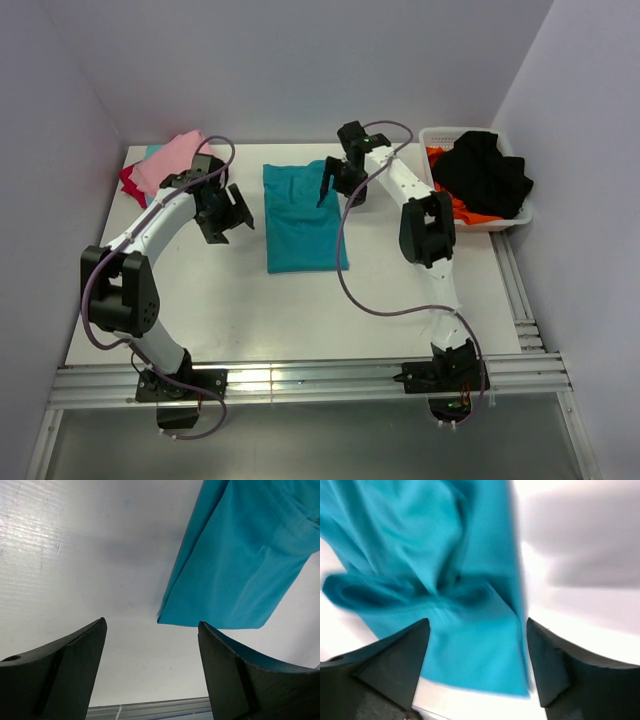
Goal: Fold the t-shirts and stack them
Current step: Neatly place the folded tshirt to the corner
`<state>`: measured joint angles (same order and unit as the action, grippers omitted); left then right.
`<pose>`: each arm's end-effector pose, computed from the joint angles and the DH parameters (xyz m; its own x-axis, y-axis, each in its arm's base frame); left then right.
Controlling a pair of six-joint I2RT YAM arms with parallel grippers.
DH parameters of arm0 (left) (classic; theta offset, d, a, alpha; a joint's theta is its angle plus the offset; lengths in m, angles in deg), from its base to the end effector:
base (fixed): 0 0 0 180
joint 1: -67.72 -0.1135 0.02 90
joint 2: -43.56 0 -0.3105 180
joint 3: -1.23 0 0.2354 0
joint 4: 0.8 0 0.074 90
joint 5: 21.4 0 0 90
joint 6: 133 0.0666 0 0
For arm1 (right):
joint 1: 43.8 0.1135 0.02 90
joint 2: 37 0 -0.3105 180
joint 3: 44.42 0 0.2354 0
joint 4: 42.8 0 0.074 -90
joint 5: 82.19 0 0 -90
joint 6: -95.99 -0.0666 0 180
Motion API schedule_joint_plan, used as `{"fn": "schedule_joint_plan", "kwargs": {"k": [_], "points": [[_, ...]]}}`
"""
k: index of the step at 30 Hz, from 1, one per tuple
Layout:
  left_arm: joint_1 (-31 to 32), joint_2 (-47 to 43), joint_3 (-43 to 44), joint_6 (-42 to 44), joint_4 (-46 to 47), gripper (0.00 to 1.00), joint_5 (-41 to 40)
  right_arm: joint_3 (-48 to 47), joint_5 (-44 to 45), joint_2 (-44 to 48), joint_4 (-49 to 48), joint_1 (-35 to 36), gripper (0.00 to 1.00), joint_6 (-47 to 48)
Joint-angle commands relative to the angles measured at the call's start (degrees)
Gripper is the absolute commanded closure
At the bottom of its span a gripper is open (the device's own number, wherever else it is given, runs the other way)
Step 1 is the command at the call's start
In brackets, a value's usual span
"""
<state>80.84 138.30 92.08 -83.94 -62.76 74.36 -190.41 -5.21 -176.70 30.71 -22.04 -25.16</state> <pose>0.3276 -0.0832 0.2790 -0.8455 -0.4724 -0.2490 -0.3815 0.8606 -0.3373 0.5002 0.2158 0.2121 -0.9616 0.1588 -0.2239 0.0645 0.9235 0.3781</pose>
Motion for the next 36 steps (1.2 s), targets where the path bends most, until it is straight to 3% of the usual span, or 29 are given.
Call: {"fn": "schedule_joint_plan", "kwargs": {"k": [1, 3, 6, 9, 15, 21, 29, 32, 36], "points": [[0.8, 0.4, 3.5, 0.1, 0.6, 0.2, 0.1, 8.8, 2.8, 15.0, -6.4, 0.2, 0.14, 2.5], [1.5, 1.1, 3.3, 0.1, 0.9, 0.2, 0.1, 16.3, 4.0, 21.0, -9.0, -0.6, 0.13, 2.2], [3.0, 1.3, 1.0, -0.9, 2.1, 0.21, 0.5, 38.5, 2.4, 35.1, -16.2, -1.5, 0.13, 1.0], [4.5, 1.1, -2.1, -2.4, 4.6, 0.21, 1.5, 51.2, -0.3, 39.6, -20.7, -1.5, 0.13, -0.2], [7.1, 2.4, -7.2, -5.6, 9.4, 0.21, 2.7, 66.9, -3.8, 44.8, -28.0, -1.1, 0.14, -3.9], [8.9, 3.8, -8.1, -7.3, 10.7, 0.21, 0.8, 71.4, -4.6, 44.1, -31.7, 0.9, 0.15, -5.6], [10.2, 3.0, -11.4, -9.0, 11.6, 0.23, 0.0, 69.5, -3.8, 40.1, -33.3, 2.1, 0.18, -6.2], [10.7, 2.5, -13.7, -9.8, 12.2, 0.23, -0.4, 67.9, -3.7, 38.2, -33.5, 2.3, 0.21, -6.3], [11.2, 1.2, -17.0, -10.7, 13.9, 0.24, -0.1, 66.9, -3.4, 36.1, -34.0, 2.7, 0.36, -6.5]]}}
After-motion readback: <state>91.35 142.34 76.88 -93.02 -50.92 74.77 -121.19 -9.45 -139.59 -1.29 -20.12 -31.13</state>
